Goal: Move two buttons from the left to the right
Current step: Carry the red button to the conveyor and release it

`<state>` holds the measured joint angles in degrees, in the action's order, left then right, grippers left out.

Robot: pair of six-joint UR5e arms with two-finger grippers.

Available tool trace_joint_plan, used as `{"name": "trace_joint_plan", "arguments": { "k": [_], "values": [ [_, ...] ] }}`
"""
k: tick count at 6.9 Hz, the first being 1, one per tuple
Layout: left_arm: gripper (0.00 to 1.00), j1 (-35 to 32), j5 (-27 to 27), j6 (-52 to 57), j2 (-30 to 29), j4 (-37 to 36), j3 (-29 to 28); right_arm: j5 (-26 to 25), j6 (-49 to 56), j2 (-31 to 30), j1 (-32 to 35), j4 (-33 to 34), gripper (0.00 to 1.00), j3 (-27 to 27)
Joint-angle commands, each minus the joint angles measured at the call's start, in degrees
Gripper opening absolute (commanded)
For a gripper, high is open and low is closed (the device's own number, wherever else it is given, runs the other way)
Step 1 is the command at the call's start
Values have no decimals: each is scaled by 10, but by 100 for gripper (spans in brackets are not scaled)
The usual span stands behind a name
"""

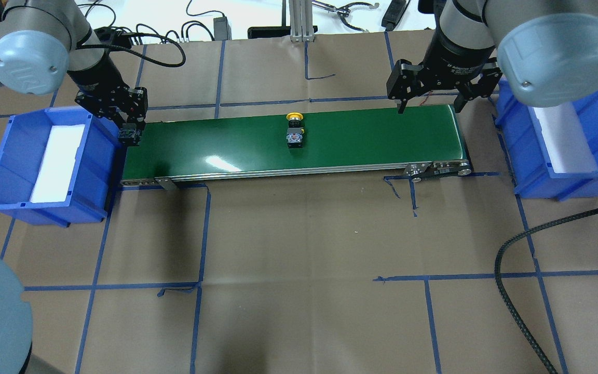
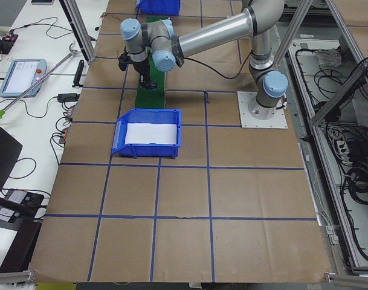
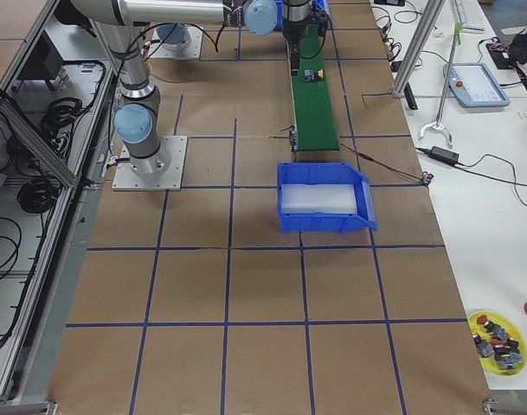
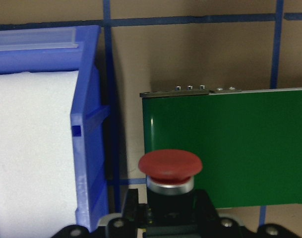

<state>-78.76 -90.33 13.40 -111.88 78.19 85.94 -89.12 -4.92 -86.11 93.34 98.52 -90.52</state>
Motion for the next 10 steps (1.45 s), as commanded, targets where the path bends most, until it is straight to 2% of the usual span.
{"name": "trace_joint_plan", "arguments": {
  "k": [1,3,4,8,9,10],
  "values": [
    [0,0,1,0,-8,-46,34,0,0,1,0,0,100,0],
    [0,0,2,1,-14,-140,83,0,0,1,0,0,100,0],
    [0,0,1,0,-16,-161,93,0,0,1,0,0,100,0],
    [1,1,2,-22,-18,-163,94,-1,0,2,0,0,100,0],
    [9,1,2,-21,-18,-163,94,-1,0,2,0,0,100,0],
    [60,2,2,-22,-18,-163,94,-1,0,2,0,0,100,0]
  ]
}}
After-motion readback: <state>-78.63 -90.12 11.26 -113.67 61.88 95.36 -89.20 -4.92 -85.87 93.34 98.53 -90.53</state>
